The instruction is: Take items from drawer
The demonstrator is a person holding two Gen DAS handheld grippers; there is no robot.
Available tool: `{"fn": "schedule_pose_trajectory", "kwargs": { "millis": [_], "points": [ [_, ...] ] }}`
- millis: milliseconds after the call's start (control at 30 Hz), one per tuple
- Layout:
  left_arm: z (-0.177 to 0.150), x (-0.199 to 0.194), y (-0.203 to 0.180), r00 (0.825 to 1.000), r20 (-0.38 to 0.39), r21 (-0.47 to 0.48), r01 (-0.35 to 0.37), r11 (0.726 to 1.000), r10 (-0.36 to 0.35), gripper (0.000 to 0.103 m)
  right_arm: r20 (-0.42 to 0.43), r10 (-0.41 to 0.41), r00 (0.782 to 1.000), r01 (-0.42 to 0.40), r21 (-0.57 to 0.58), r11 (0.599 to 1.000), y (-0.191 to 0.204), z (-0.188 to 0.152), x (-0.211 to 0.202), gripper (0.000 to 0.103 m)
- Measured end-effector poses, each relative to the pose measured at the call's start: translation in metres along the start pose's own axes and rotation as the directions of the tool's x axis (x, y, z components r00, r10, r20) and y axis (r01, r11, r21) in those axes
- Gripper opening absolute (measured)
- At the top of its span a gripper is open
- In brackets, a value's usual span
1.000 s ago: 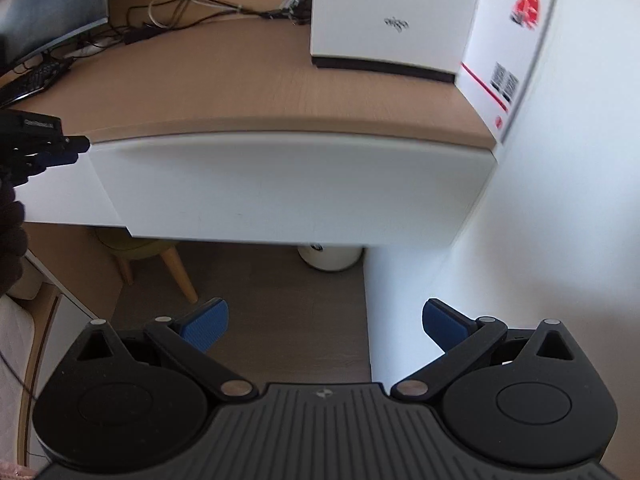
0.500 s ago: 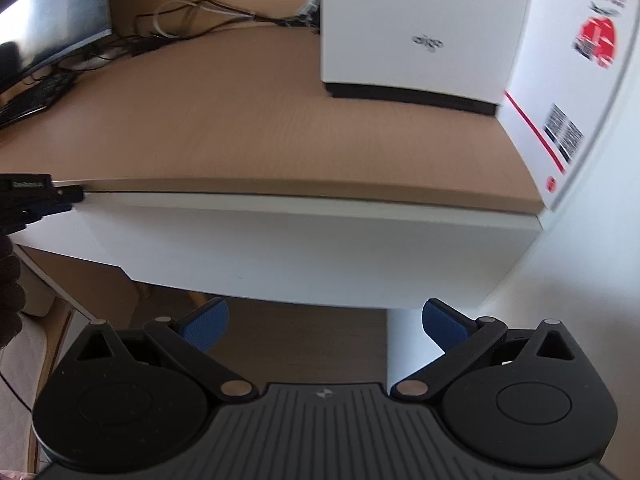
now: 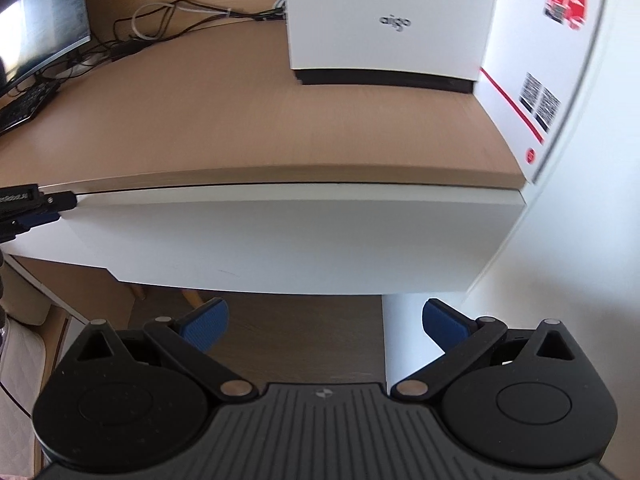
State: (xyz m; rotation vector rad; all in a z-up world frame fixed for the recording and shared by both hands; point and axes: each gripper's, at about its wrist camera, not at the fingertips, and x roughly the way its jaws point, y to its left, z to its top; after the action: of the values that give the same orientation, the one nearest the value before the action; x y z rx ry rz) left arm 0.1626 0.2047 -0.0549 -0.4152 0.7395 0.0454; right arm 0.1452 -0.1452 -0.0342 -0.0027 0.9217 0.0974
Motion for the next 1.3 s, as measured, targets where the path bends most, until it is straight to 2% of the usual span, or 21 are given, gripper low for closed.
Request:
{"fn": "schedule_pose_trajectory", "kwargs": {
  "millis": [33, 67, 100, 167, 200, 267, 367, 467, 567, 633, 733, 833, 1100, 1233, 1300],
  "points": [
    [-0.002, 0.001, 0.000, 1.000, -0.021, -0.004, 0.020, 1.000, -0.020, 0.035, 0.002, 0.000, 1.000, 0.000, 0.001, 1.000, -0.001, -0.001, -0.001, 0.103],
    [-0.006, 0.005, 0.002, 0.989, -0.078, -0.028, 0.123, 0.992, -0.125, 0.017, 0.002, 0.000, 1.000, 0.000, 0.001, 1.000, -0.001, -0.002, -0.001, 0.103],
    [-0.013, 0.009, -0.005, 0.973, -0.128, -0.033, 0.188, 0.982, -0.191, 0.018, 0.003, 0.002, 1.000, -0.002, 0.000, 1.000, -0.002, -0.003, -0.002, 0.103],
    [-0.027, 0.007, -0.029, 0.982, -0.120, 0.083, 0.160, 0.984, -0.149, 0.017, 0.003, 0.006, 1.000, -0.006, -0.004, 1.000, -0.002, -0.005, -0.003, 0.103],
    [-0.033, 0.006, -0.037, 0.980, -0.117, 0.099, 0.170, 0.981, -0.158, 0.018, 0.004, 0.006, 1.000, -0.006, -0.008, 1.000, -0.002, -0.006, -0.005, 0.103],
    [-0.040, 0.005, -0.039, 0.982, -0.114, 0.074, 0.162, 0.984, -0.153, 0.020, 0.019, 0.004, 1.000, -0.003, -0.018, 1.000, -0.003, -0.008, -0.009, 0.103],
    [-0.041, -0.002, -0.034, 0.998, -0.046, 0.083, 0.054, 0.995, -0.050, 0.020, 0.032, -0.003, 0.999, 0.003, -0.022, 1.000, -0.007, -0.012, -0.016, 0.103],
    [-0.033, -0.015, -0.019, 0.998, 0.045, 0.015, -0.052, 0.999, 0.051, 0.020, 0.018, -0.011, 1.000, 0.011, 0.010, 1.000, -0.015, -0.016, -0.015, 0.103],
    [-0.019, -0.026, -0.005, 0.988, 0.116, -0.071, -0.091, 0.993, 0.099, 0.020, 0.002, -0.014, 1.000, 0.014, 0.033, 0.999, -0.019, -0.018, -0.011, 0.103],
    [-0.009, -0.025, -0.001, 0.985, 0.126, -0.098, -0.106, 0.990, 0.118, 0.020, -0.007, -0.007, 1.000, 0.007, 0.027, 1.000, -0.016, -0.019, -0.009, 0.103],
    [0.001, -0.014, 0.006, 0.991, 0.092, -0.119, -0.089, 0.989, 0.100, 0.020, -0.011, 0.006, 1.000, -0.006, 0.007, 1.000, -0.012, -0.021, -0.009, 0.103],
    [0.002, -0.004, 0.007, 0.996, 0.052, -0.098, -0.069, 0.993, 0.074, 0.021, -0.005, 0.005, 1.000, -0.005, -0.002, 1.000, -0.010, -0.021, -0.010, 0.103],
    [0.003, 0.003, 0.015, 1.000, 0.029, -0.054, 0.008, 0.998, -0.007, 0.027, -0.008, -0.003, 1.000, 0.003, -0.002, 1.000, -0.011, -0.021, -0.011, 0.103],
    [0.003, 0.003, 0.019, 0.999, 0.019, -0.056, 0.030, 0.998, -0.029, 0.028, 0.019, 0.050, 0.999, -0.049, -0.059, 0.997, -0.007, -0.015, -0.002, 0.103],
    [0.002, 0.002, 0.019, 0.999, 0.019, -0.064, 0.028, 0.998, -0.027, 0.028, -0.019, 0.107, 0.994, -0.107, -0.027, 0.994, -0.009, -0.016, 0.017, 0.103]
  ]
}}
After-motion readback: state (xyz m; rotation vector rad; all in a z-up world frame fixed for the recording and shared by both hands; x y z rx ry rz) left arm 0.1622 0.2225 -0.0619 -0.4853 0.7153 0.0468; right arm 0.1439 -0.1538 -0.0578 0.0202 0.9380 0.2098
